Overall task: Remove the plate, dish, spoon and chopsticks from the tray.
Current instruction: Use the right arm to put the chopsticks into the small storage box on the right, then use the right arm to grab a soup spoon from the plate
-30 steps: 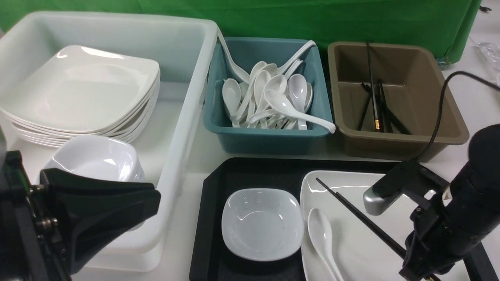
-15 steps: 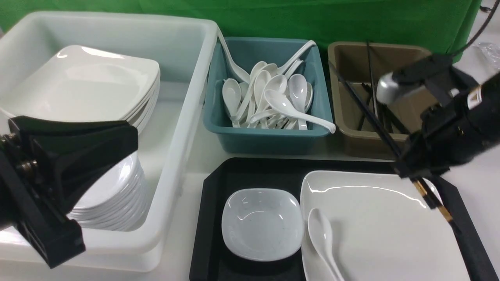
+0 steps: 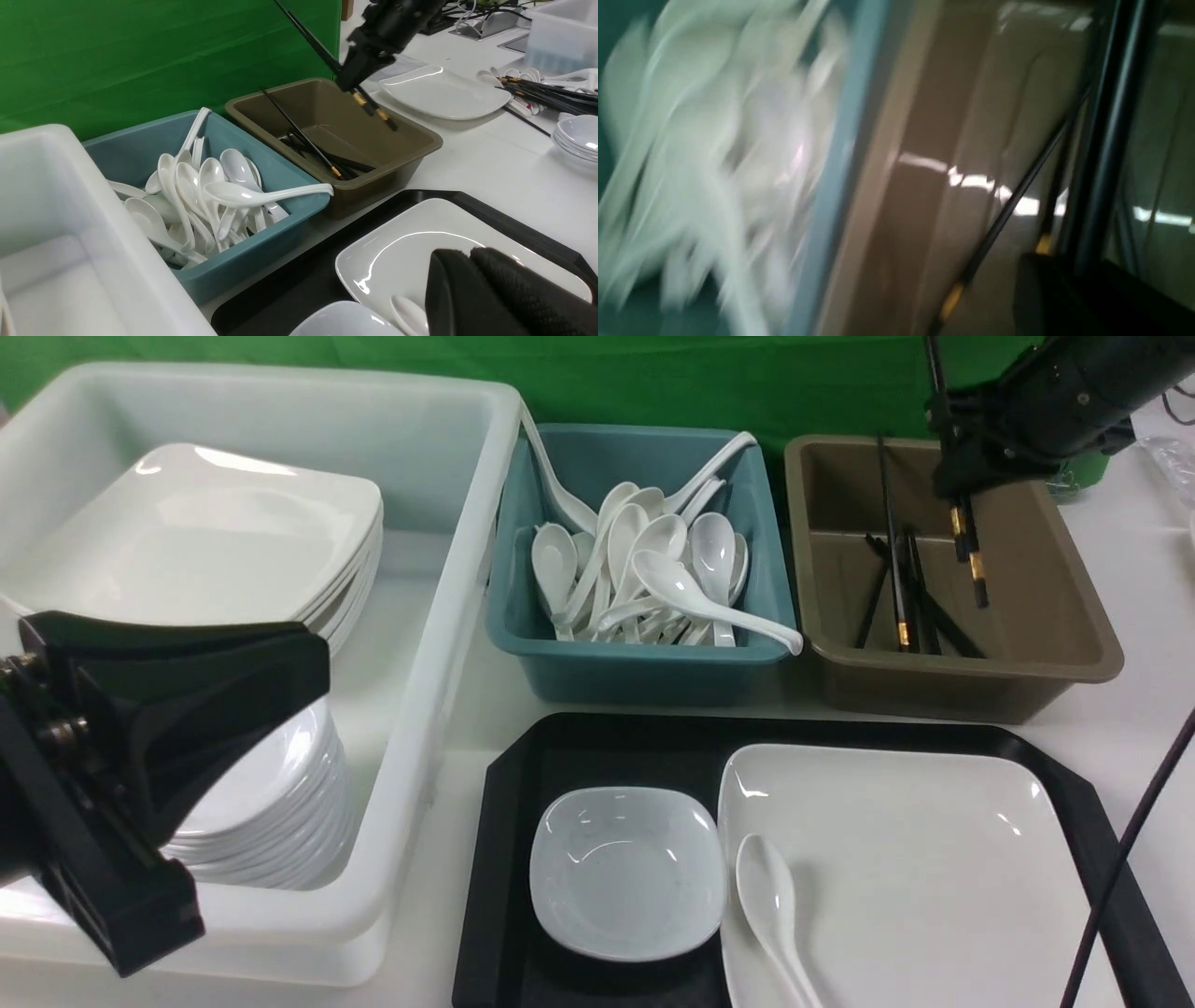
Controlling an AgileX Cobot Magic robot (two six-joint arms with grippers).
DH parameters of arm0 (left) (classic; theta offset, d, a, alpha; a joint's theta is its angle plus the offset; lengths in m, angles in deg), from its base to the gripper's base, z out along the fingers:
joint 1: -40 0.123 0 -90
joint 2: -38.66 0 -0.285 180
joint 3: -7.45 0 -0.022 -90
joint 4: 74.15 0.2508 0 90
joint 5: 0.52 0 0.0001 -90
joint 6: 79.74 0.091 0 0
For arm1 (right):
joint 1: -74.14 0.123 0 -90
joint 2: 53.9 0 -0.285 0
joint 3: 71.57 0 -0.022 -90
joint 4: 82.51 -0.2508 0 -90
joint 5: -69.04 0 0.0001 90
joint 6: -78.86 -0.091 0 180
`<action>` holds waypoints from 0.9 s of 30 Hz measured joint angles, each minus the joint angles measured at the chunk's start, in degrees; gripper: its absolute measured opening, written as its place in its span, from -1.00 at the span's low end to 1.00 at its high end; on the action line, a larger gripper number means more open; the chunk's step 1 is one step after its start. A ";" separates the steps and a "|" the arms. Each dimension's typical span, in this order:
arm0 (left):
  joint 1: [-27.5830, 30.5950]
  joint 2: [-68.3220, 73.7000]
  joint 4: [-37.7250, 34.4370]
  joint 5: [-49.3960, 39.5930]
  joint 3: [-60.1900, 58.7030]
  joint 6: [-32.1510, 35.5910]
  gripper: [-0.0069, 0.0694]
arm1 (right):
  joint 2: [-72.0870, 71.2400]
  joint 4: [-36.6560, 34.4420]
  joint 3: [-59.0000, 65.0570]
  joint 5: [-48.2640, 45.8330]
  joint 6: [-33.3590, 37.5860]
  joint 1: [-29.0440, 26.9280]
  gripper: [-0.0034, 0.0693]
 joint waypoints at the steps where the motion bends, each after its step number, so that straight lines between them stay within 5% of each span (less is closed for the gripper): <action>1: 0.00 0.00 0.00 0.00 0.00 0.00 -0.77 | 2.45 0.00 -2.91 0.17 -1.61 -0.50 -0.69; 5: 0.00 0.00 0.00 0.00 0.00 0.00 -0.77 | 8.92 0.12 -7.13 0.75 -4.89 -0.87 -0.58; 12: 0.00 0.00 0.00 -0.13 0.00 0.00 -0.77 | 8.99 1.37 -7.82 -1.42 -5.15 -0.82 0.16; 14: 0.00 0.00 0.00 -0.45 0.00 0.00 -0.77 | 7.74 1.80 -7.88 -3.66 -4.84 -0.82 0.22; 19: 0.00 0.00 0.00 -1.18 0.00 0.00 -0.77 | 2.31 4.12 -7.36 -9.23 -1.83 -0.57 -0.09; 23: 0.00 0.00 0.21 -2.88 0.00 0.00 -0.77 | -8.83 5.73 1.70 -9.23 0.98 1.02 -0.65; 27: 0.00 0.00 0.34 -6.07 0.00 0.00 -0.77 | -23.48 10.43 21.57 -9.12 1.42 6.74 -0.69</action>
